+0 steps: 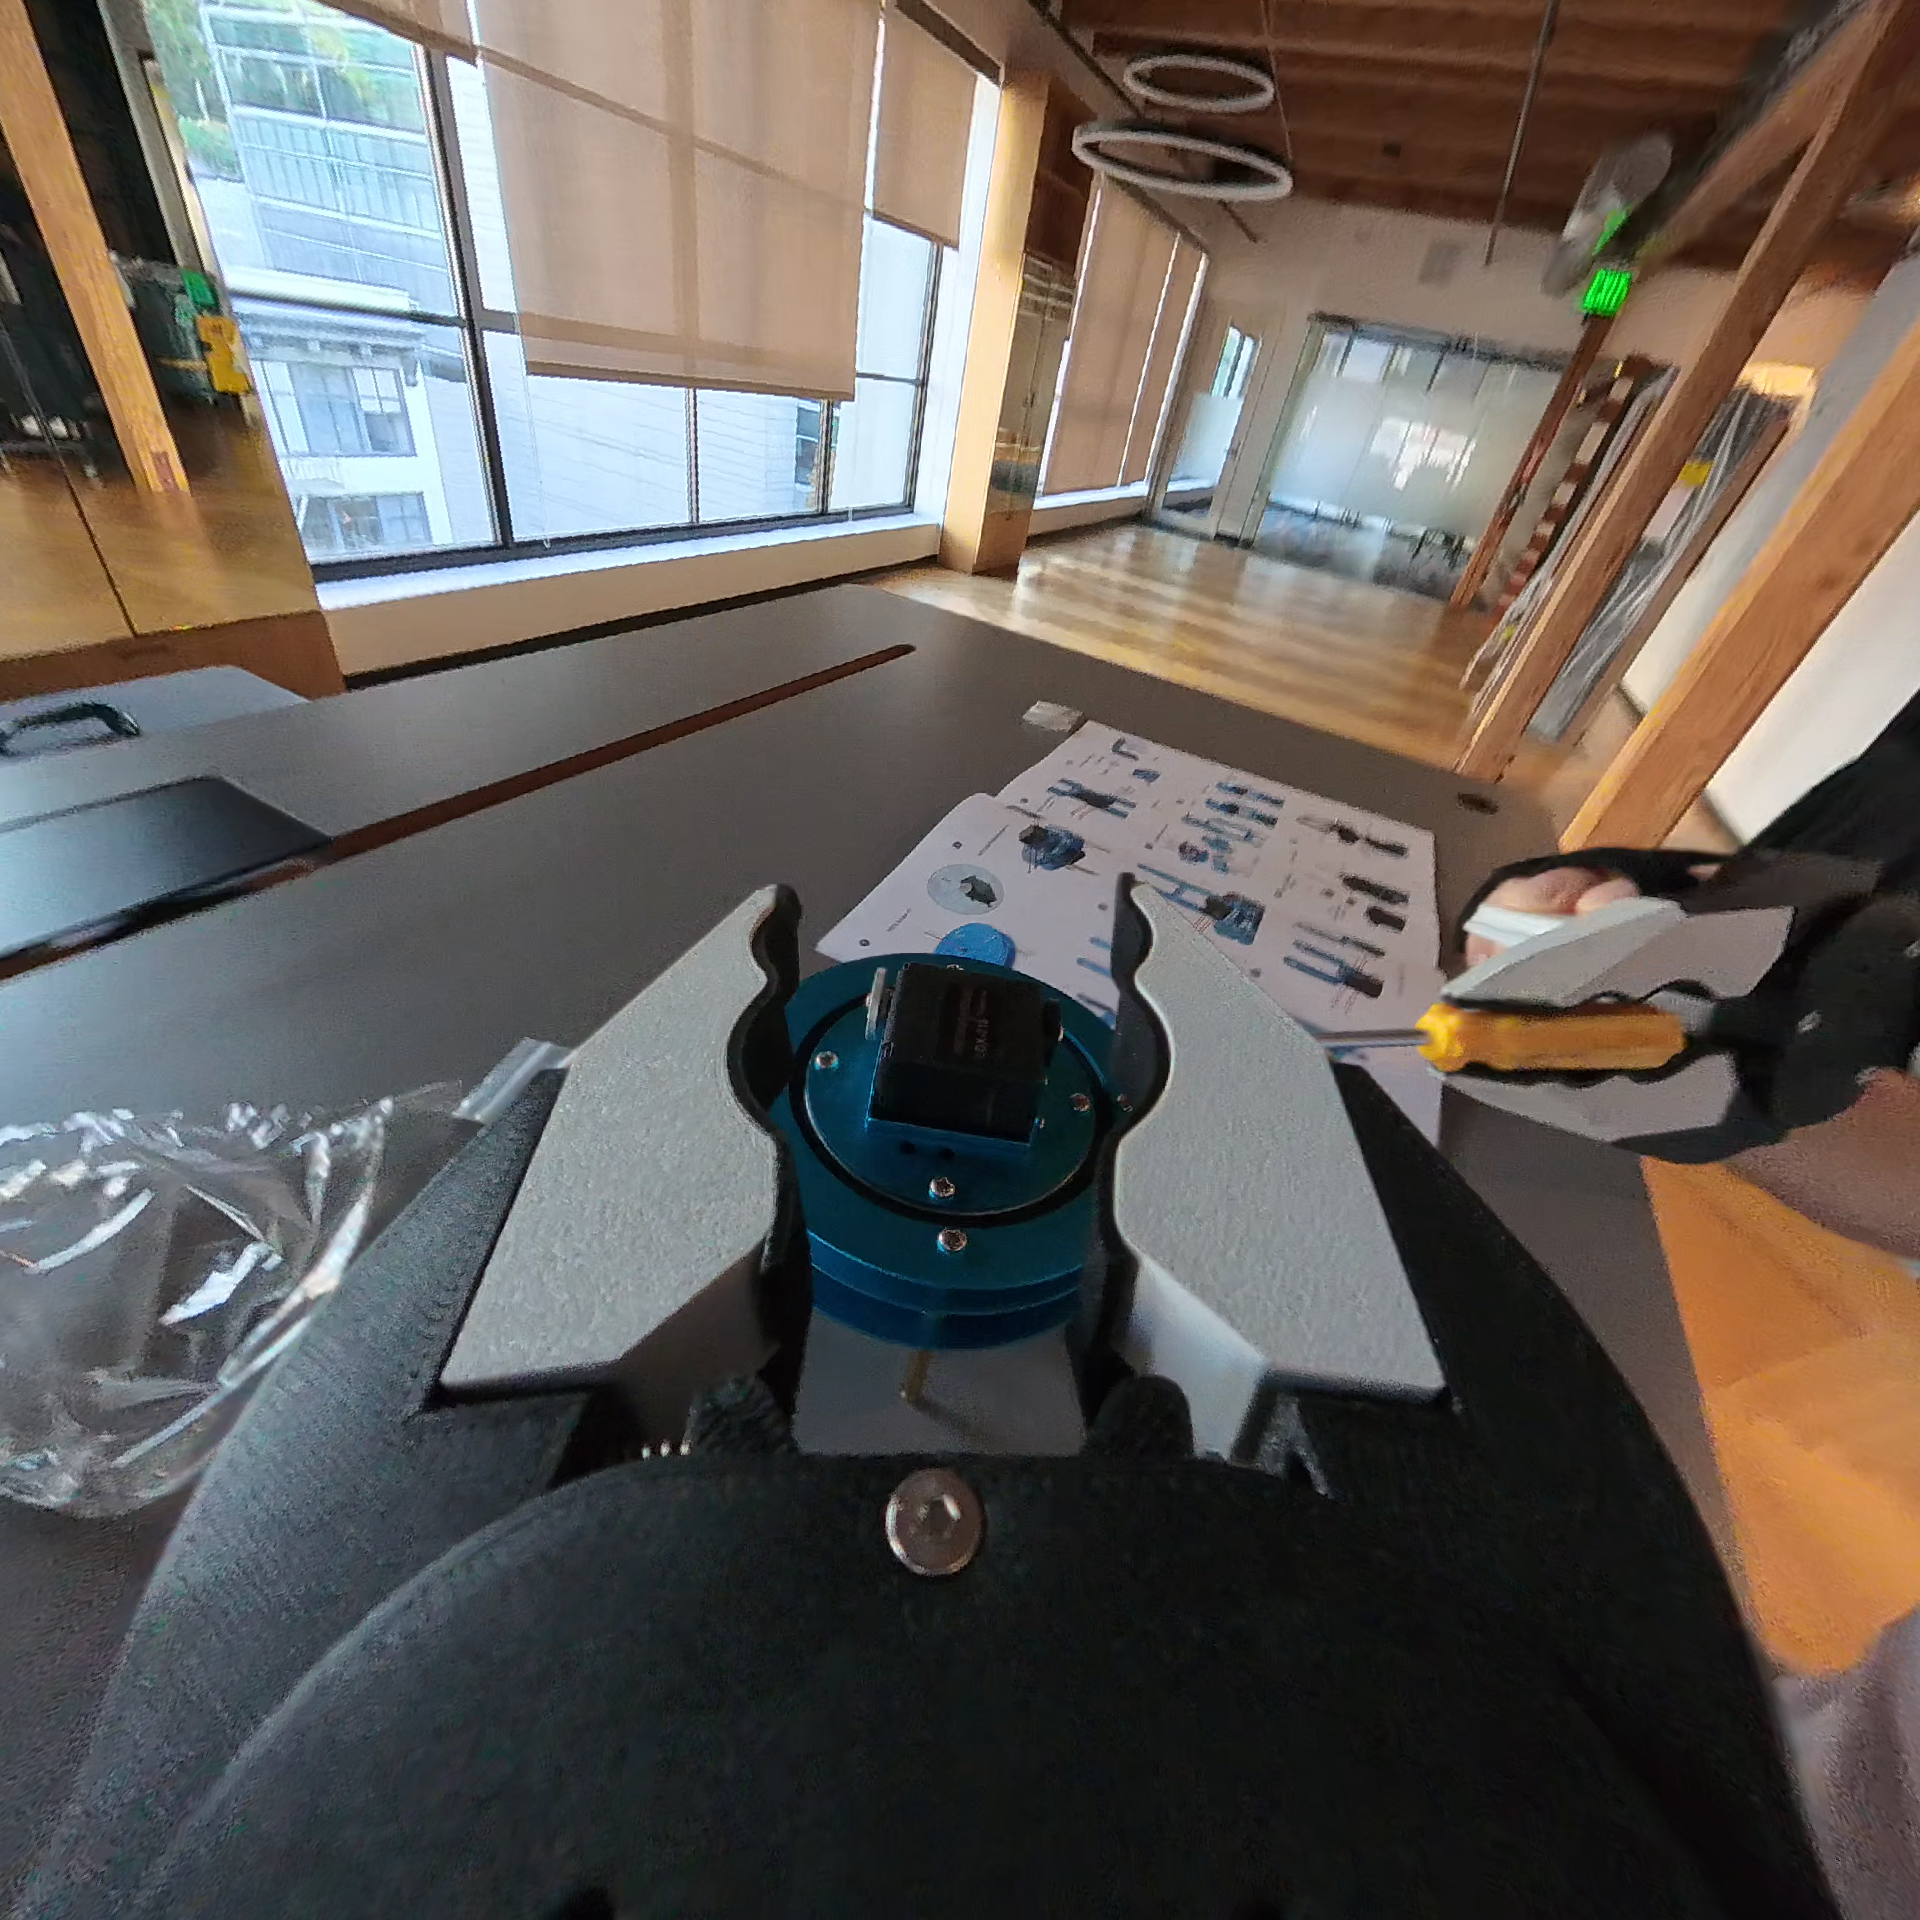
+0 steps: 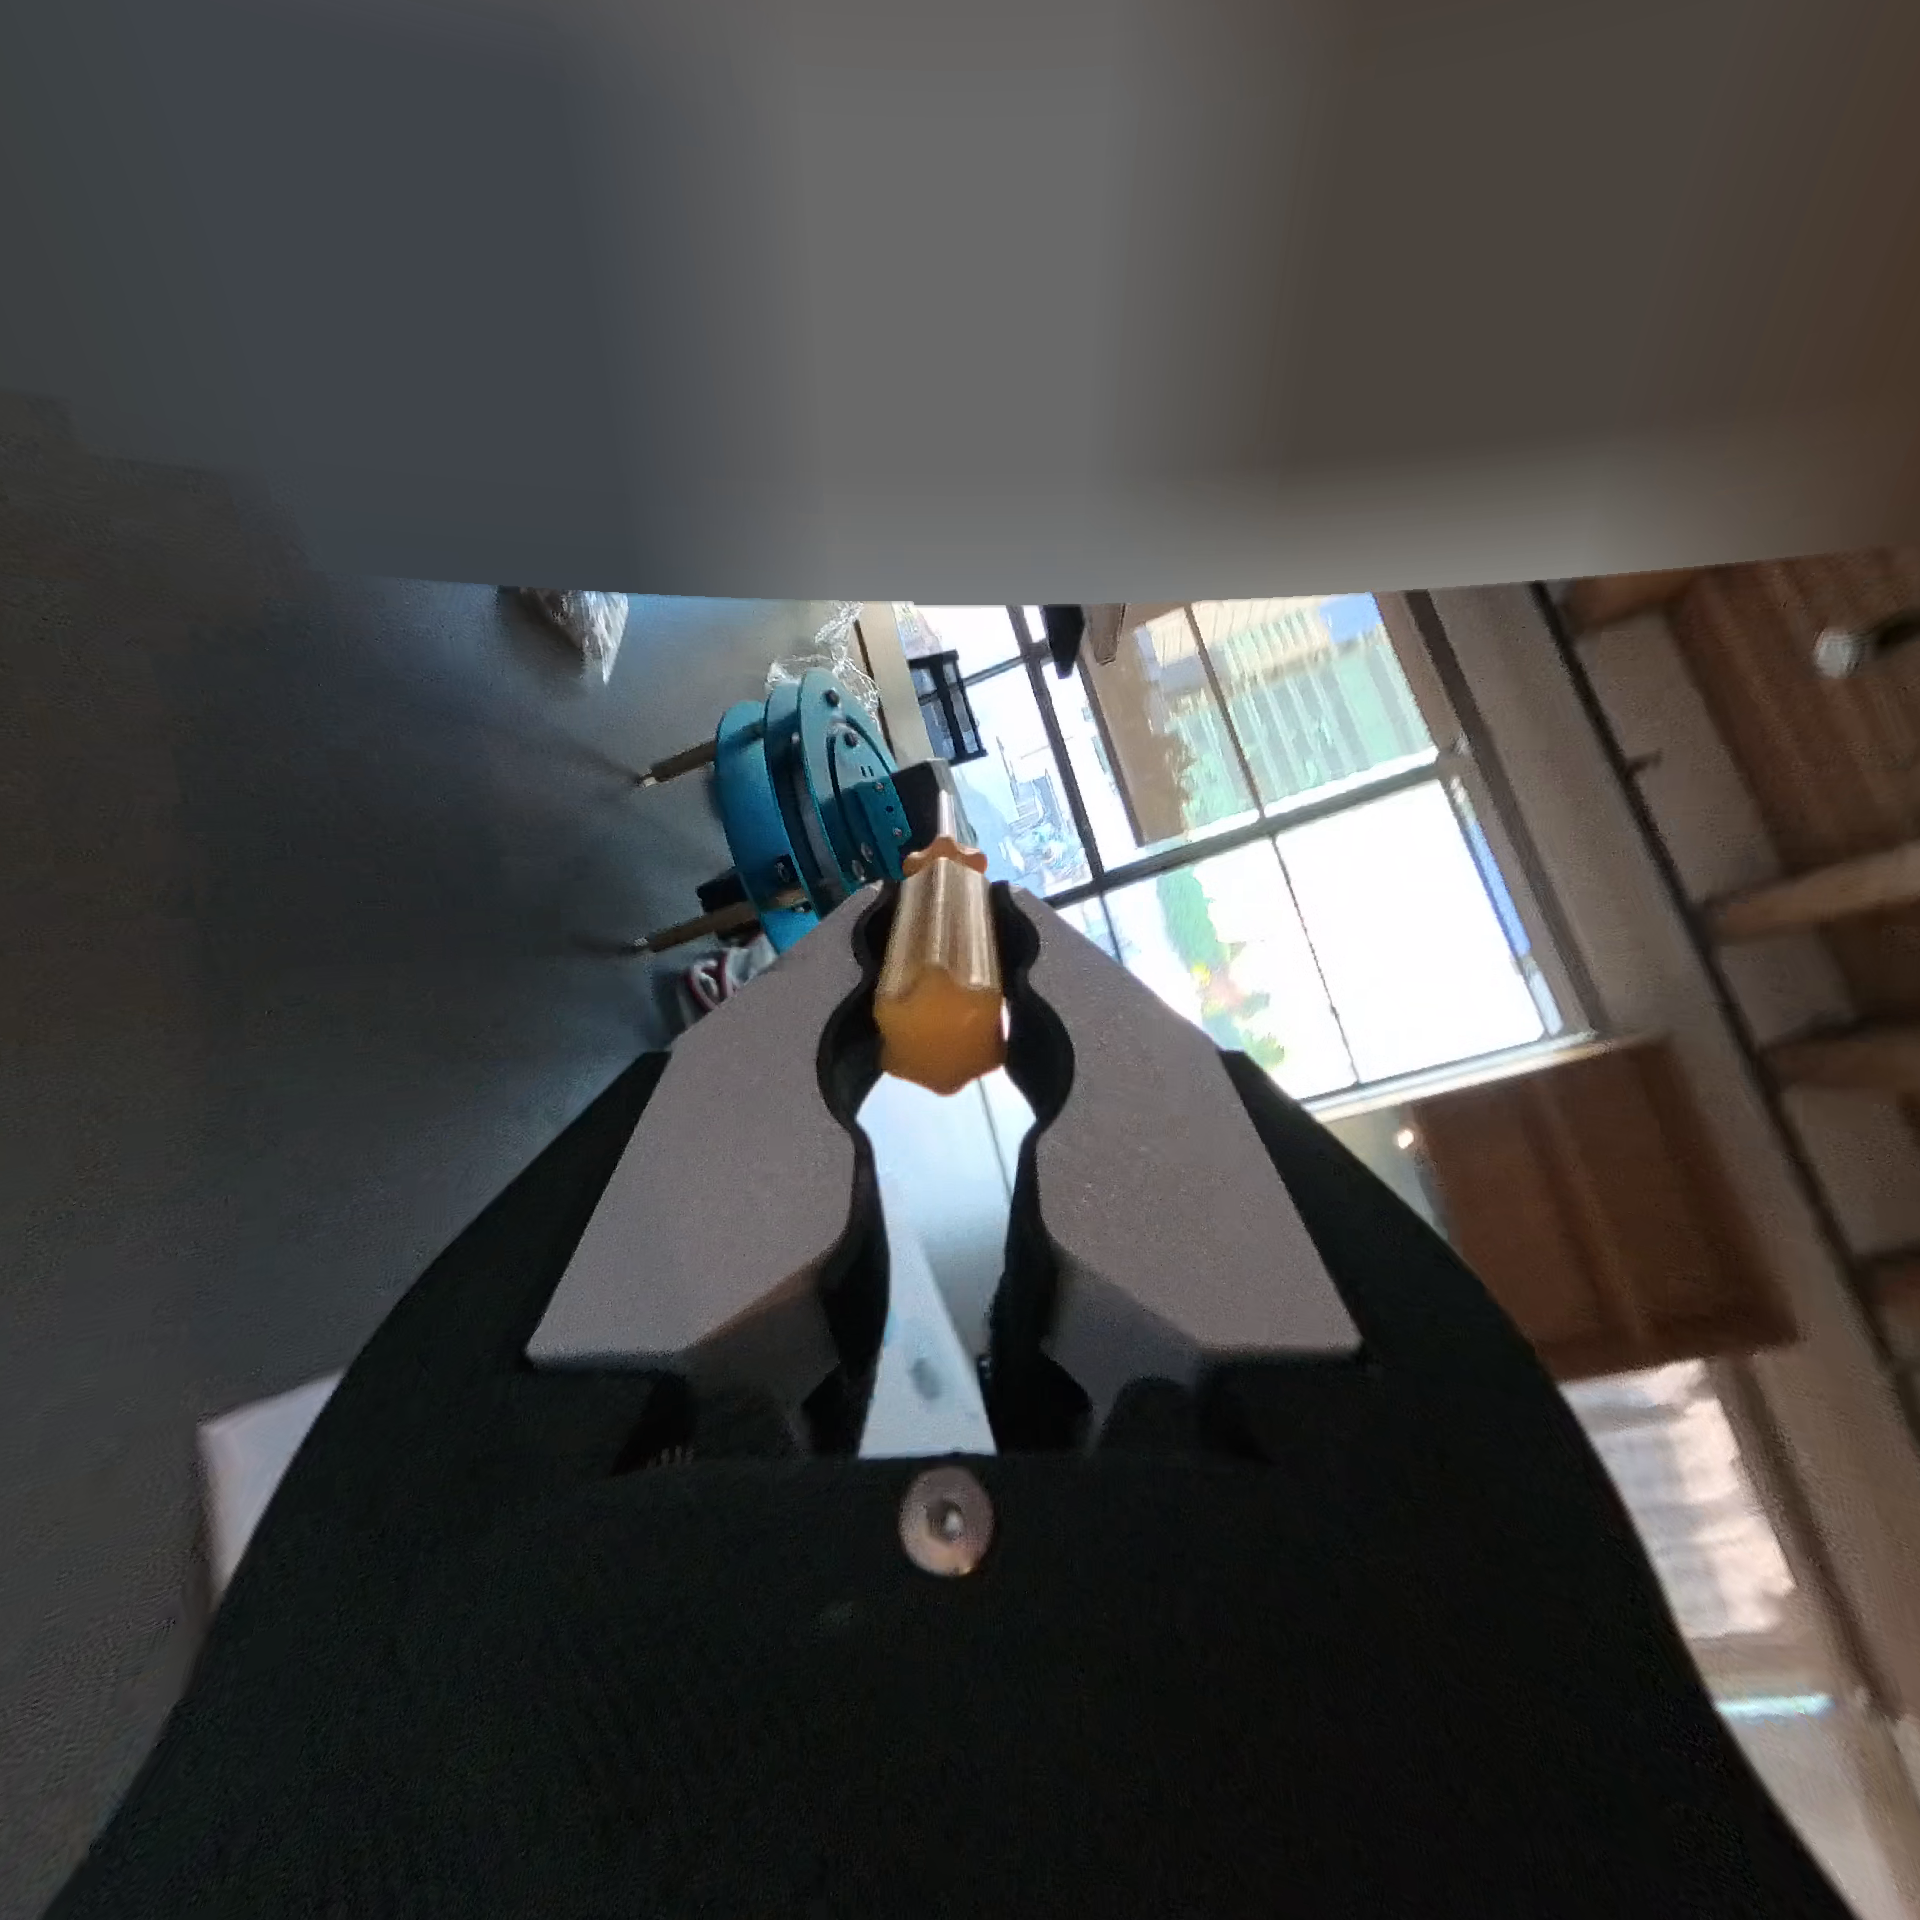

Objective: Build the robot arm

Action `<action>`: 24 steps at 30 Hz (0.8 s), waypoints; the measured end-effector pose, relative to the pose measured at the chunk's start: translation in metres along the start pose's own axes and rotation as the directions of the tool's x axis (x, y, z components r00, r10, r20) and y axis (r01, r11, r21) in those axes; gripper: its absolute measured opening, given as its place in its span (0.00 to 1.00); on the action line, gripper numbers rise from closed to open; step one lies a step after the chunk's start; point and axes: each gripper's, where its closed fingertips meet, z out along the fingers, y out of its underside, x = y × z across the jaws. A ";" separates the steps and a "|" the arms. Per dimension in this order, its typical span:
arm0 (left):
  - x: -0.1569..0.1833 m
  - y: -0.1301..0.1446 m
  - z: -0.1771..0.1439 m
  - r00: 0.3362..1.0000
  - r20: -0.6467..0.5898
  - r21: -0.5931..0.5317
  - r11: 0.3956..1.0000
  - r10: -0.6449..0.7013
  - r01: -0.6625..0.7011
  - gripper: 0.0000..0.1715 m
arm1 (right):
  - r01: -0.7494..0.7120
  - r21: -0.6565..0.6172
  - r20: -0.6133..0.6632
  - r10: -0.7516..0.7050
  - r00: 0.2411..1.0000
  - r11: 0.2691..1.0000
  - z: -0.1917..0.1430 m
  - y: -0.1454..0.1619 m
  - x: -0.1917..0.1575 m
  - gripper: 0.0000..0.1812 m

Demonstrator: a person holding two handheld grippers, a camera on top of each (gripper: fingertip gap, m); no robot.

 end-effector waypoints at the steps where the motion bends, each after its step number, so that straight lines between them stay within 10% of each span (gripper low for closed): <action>1: -0.004 0.000 -0.001 0.999 0.001 0.007 0.999 -0.049 0.049 0.35 | 0.050 0.005 0.009 -0.050 0.999 0.999 0.001 0.003 0.002 0.08; 8: -0.026 -0.008 0.015 0.986 0.049 -0.010 0.987 -0.160 0.160 0.38 | 0.322 0.104 0.006 -0.324 0.946 0.941 0.011 0.015 0.002 0.08; 24: -0.038 0.014 0.009 0.983 -0.006 0.089 0.979 -0.182 0.181 0.41 | 0.191 0.010 0.031 -0.191 0.981 0.982 0.008 0.028 -0.005 0.08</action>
